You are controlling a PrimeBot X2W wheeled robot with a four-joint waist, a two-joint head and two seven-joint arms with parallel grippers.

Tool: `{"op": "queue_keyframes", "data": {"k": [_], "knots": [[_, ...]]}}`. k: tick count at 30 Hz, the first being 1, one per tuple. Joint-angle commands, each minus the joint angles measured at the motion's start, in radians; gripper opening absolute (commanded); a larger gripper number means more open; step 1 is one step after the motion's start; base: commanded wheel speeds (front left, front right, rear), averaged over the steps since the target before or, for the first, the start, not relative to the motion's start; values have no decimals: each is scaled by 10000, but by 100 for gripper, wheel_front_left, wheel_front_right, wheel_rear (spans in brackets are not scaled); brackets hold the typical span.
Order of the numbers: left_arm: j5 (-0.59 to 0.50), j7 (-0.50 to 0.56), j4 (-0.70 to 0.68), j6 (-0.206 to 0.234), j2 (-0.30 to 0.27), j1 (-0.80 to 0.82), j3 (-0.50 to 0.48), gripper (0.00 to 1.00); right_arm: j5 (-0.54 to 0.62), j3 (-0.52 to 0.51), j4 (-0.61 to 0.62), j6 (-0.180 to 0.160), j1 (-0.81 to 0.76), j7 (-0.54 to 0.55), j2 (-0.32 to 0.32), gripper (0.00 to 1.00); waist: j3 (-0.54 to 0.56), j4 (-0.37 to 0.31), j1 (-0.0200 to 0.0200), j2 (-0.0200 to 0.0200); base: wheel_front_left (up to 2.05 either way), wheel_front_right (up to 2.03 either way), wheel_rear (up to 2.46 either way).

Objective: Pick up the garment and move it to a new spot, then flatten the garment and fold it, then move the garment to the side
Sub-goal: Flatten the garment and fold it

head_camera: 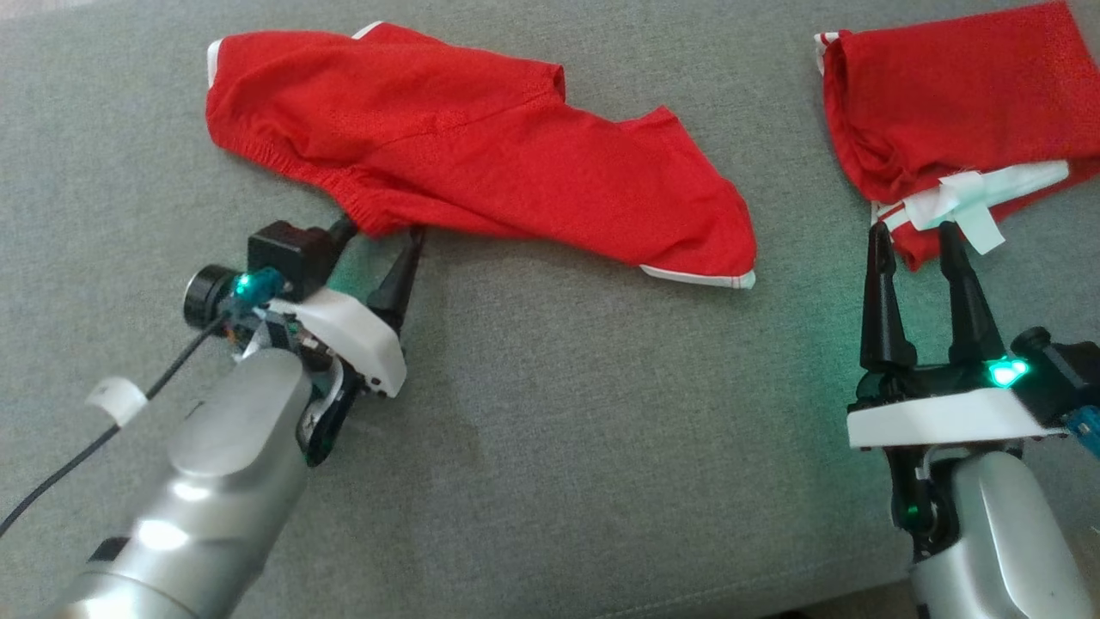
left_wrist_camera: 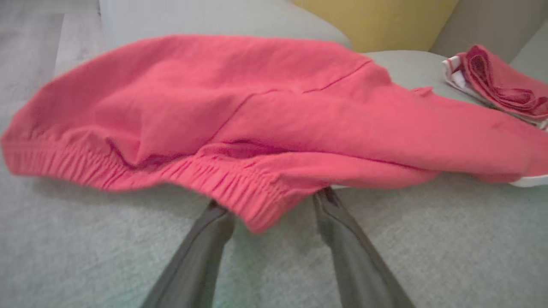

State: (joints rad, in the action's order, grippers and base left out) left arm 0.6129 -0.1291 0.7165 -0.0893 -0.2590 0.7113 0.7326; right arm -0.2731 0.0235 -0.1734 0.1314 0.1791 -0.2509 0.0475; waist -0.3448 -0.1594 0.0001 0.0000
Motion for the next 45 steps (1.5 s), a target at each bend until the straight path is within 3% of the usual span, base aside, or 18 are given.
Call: {"op": "queue_keyframes", "data": {"k": [1,7,14,22,29,32,36,45], "knots": [[-144,-254,-211,-19,-218,441,-215,0,-62,207,286,-7,254,-104,28,100,30,16,-1,0,0,0,0],[-827,-912,-454,62,-441,242,243,0,-69,55,219,-7,137,-107,28,100,538,335,-1,0,0,0,0],[-1201,-624,-1324,-24,-1132,-308,790,0,-33,51,143,-7,-20,-107,28,100,1178,808,-1,0,0,0,0],[-1225,788,-3567,-248,-2624,-922,1450,0,-81,35,20,-7,-214,-108,28,100,1716,1387,-1,0,0,0,0],[-407,2504,-5605,-357,-4141,-1308,1708,0,-71,168,-60,-7,-178,-108,28,100,1729,1636,-1,0,0,0,0],[-132,3031,-5820,-377,-4389,-1274,1849,0,-62,207,-64,-7,-125,-108,28,100,1657,1626,-1,0,0,0,0],[331,3711,-5736,-398,-4390,-1030,2133,0,24,290,-116,-7,-15,-108,28,100,1469,1510,-1,0,0,0,0],[606,3277,-3888,-410,-3649,-89,2209,0,193,336,-39,-7,305,-108,28,100,838,1203,-1,0,0,0,0]]}}
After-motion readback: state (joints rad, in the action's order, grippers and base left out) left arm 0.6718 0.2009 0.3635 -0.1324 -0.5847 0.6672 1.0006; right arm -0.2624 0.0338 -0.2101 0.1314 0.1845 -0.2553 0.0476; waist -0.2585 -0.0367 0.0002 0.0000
